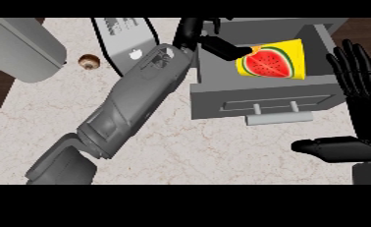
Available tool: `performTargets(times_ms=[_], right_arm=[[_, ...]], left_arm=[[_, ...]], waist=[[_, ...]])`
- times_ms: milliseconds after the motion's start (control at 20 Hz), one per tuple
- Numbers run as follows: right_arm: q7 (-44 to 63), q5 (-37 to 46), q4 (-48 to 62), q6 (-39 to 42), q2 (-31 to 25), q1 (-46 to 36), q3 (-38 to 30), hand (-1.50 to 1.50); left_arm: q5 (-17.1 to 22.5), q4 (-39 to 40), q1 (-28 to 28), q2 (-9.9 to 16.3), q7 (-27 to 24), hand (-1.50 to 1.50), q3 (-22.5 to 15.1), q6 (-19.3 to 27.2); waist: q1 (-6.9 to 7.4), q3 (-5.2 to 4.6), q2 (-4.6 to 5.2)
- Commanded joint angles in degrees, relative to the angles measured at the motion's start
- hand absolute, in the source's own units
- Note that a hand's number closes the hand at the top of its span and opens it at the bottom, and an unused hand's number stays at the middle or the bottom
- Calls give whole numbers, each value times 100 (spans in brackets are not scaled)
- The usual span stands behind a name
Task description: Pick up the cup, place it into the drawer and close the drawer
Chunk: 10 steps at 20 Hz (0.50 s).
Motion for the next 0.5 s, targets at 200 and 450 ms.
performTargets(times_ms=[200,450], right_arm=[[57,-33,57,32,7,-173,64,-150],[-4,-126,-30,149,-111,-122,-44,-150]], left_arm=[[121,233,15,0,355,-150,-1029,468],[253,328,-74,0,211,-150,-1130,524]], waist=[[-195,4,44],[-130,0,44]])
